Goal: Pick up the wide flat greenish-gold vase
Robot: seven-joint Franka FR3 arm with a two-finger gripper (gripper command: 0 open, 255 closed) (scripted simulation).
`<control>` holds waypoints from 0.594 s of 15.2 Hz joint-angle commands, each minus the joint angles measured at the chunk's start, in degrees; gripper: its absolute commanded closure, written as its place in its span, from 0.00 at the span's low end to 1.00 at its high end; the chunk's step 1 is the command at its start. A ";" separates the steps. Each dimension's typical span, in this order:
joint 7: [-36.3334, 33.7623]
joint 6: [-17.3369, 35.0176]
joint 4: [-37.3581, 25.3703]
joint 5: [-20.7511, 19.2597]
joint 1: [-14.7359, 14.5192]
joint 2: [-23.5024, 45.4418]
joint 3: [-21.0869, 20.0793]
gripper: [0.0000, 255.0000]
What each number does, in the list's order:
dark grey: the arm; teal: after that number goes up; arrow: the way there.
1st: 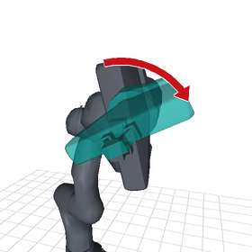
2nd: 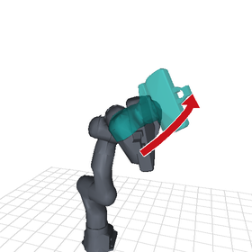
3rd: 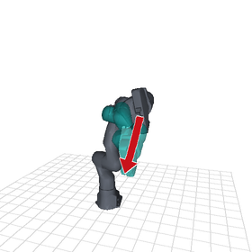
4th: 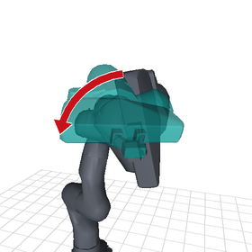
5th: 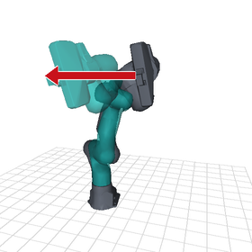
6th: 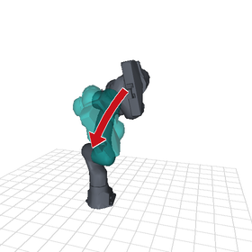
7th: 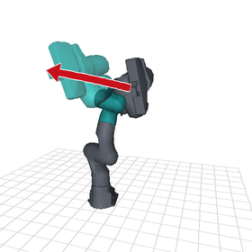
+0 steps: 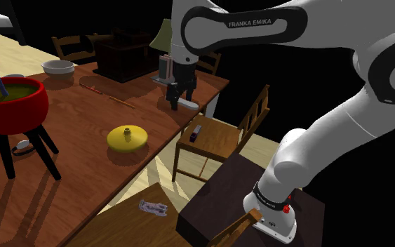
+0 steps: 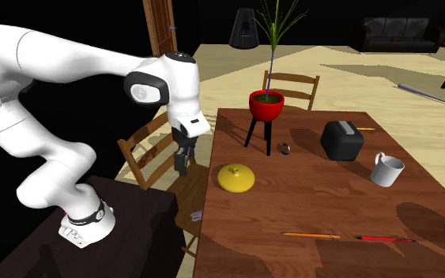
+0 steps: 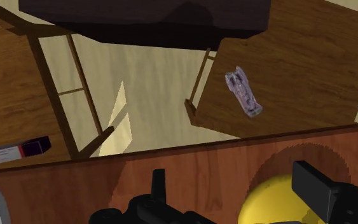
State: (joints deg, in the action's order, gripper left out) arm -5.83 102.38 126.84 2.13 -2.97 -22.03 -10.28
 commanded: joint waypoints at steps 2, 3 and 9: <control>-3.38 2.30 -3.27 0.37 -0.51 5.83 -2.01 0.00; -4.46 2.93 -4.57 0.34 -0.67 7.86 -2.62 0.00; -10.99 5.64 -13.93 -0.94 -2.02 20.54 -5.60 0.00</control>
State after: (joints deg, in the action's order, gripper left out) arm -15.51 108.03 114.68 1.38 -4.61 -3.34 -15.34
